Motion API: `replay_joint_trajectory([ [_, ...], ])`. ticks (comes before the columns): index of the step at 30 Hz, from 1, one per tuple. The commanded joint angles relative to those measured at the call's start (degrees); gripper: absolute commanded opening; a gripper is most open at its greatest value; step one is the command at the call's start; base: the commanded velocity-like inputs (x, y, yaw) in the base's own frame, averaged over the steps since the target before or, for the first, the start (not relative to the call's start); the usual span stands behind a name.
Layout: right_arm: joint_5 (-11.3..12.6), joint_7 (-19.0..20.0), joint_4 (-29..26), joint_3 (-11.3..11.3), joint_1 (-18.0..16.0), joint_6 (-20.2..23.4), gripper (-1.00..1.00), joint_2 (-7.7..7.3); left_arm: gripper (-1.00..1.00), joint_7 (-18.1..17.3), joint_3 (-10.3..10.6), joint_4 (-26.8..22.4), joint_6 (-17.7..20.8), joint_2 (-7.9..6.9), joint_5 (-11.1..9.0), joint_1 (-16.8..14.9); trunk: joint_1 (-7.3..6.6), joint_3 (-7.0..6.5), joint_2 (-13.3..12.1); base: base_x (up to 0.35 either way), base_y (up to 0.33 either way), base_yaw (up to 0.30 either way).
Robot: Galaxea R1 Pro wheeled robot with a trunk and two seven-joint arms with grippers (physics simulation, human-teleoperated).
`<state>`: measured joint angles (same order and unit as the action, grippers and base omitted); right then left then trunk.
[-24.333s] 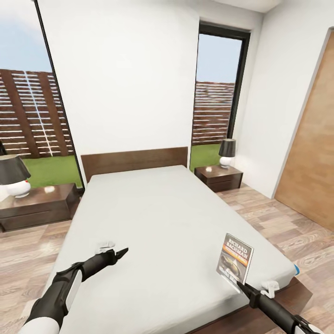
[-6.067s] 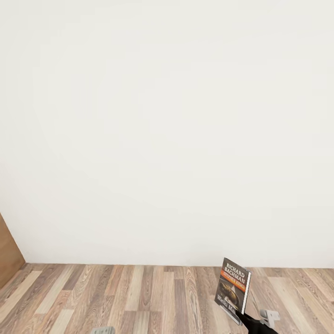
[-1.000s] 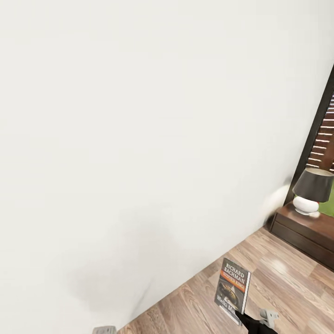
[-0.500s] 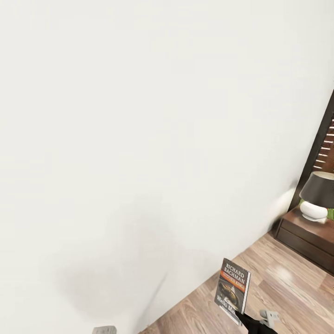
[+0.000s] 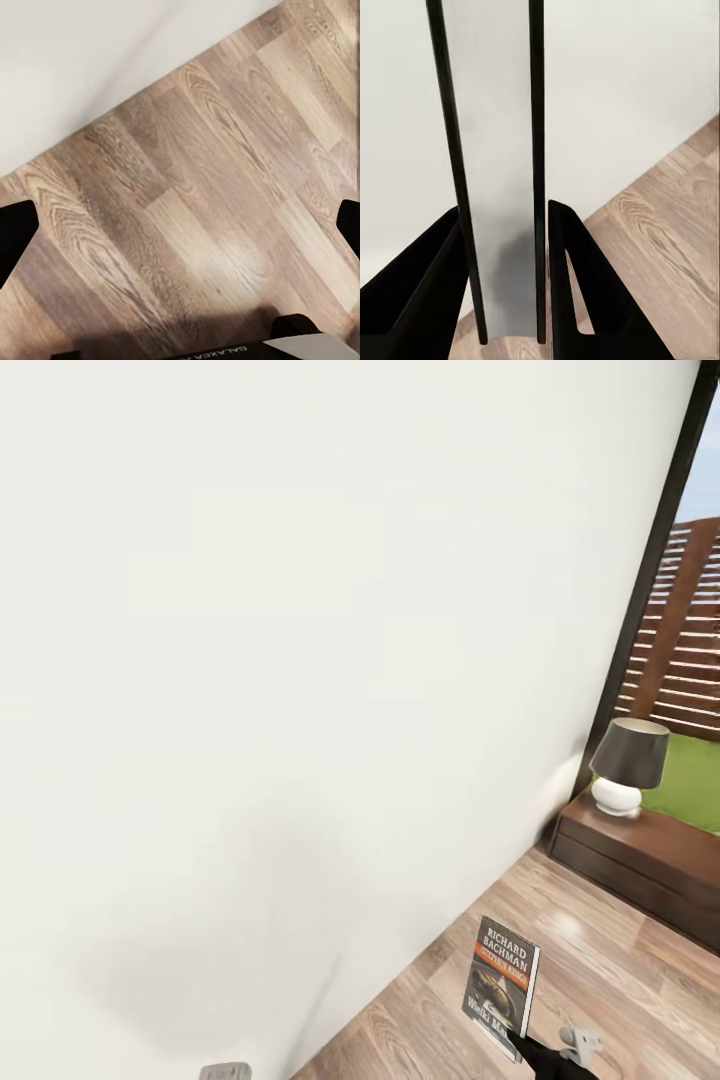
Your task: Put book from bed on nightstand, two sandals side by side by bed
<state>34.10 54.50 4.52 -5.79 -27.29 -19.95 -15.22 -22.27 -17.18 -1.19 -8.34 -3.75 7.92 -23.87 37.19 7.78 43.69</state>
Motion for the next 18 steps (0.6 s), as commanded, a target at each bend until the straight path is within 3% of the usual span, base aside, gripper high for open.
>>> replay_joint_trajectory([
  [1, 0.5, 0.3, 0.2, -0.4, -0.1, -0.3, -1.0, 0.04, 1.0, -0.1, -0.5, 0.1, -0.3, -0.03, 0.6, 0.0, 0.02, 0.09, 0.1, 0.0, 0.0, -0.281],
  [18, 0.5, 0.3, 0.2, -0.4, -0.1, -0.3, -1.0, 0.03, 1.0, -0.1, -0.5, 0.1, -0.3, -0.03, 0.6, 0.0, 0.02, 0.09, 0.1, 0.0, 0.0, -0.281],
])
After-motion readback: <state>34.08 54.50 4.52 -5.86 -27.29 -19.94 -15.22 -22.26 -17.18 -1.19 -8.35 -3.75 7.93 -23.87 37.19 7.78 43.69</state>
